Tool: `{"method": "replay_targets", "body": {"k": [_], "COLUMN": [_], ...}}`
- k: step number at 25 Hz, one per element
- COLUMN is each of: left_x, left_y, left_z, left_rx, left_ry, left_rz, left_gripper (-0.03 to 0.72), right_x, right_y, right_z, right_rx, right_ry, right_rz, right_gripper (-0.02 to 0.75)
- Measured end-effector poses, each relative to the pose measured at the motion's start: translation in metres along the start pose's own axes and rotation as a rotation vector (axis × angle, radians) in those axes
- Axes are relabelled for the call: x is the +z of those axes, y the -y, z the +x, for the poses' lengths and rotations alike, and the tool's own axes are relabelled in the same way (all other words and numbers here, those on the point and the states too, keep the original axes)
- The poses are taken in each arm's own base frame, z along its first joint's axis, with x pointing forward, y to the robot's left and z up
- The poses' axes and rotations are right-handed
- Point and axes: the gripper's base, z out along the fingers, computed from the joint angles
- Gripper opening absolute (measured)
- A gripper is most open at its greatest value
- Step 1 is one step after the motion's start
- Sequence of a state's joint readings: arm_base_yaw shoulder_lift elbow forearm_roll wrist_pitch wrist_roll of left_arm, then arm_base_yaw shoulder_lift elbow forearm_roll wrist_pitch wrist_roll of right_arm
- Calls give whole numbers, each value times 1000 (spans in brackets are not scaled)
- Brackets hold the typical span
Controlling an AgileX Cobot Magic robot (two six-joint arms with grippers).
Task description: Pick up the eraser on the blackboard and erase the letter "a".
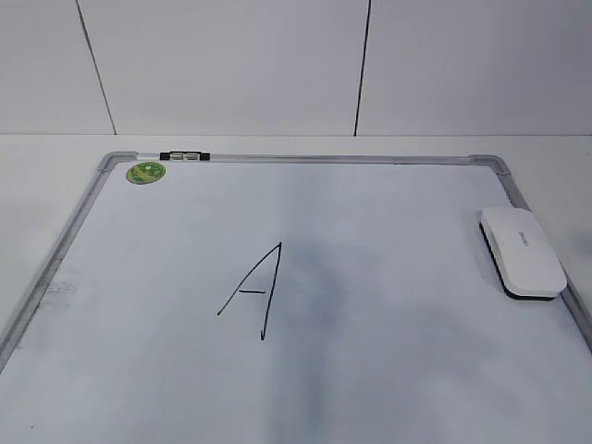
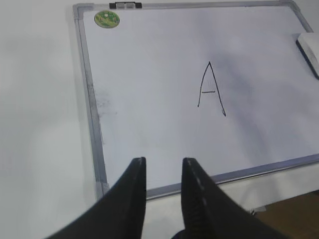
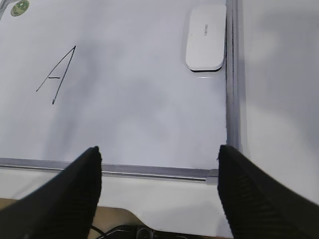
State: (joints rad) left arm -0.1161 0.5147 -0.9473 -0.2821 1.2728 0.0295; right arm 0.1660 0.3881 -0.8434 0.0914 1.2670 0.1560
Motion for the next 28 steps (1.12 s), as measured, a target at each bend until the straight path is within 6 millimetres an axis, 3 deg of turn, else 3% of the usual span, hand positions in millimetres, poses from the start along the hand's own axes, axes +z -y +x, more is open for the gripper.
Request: {"method": "replay_targets", "body": {"k": [7,17,20,28], "left_x": [13,44,54,54], "left_y": [-6,-23,-28,-37], "left_z": [38,78,85,81], "left_rx": [59,78,96,159], "left_ry": [18,-26,-67,-30], "left_rz": [17,-55,-68,-160], "left_gripper": [193,194,194,194], "right_x": [3,35,35,36], "right_y": [12,29,30,38], "right_z": [31,66,68,65], "right_rx": [-29,-61,-67,-100], "right_ry": [34,-54,-51,-23], "right_rz": [56,144,153,235], "right_gripper": [578,578,578,578]}}
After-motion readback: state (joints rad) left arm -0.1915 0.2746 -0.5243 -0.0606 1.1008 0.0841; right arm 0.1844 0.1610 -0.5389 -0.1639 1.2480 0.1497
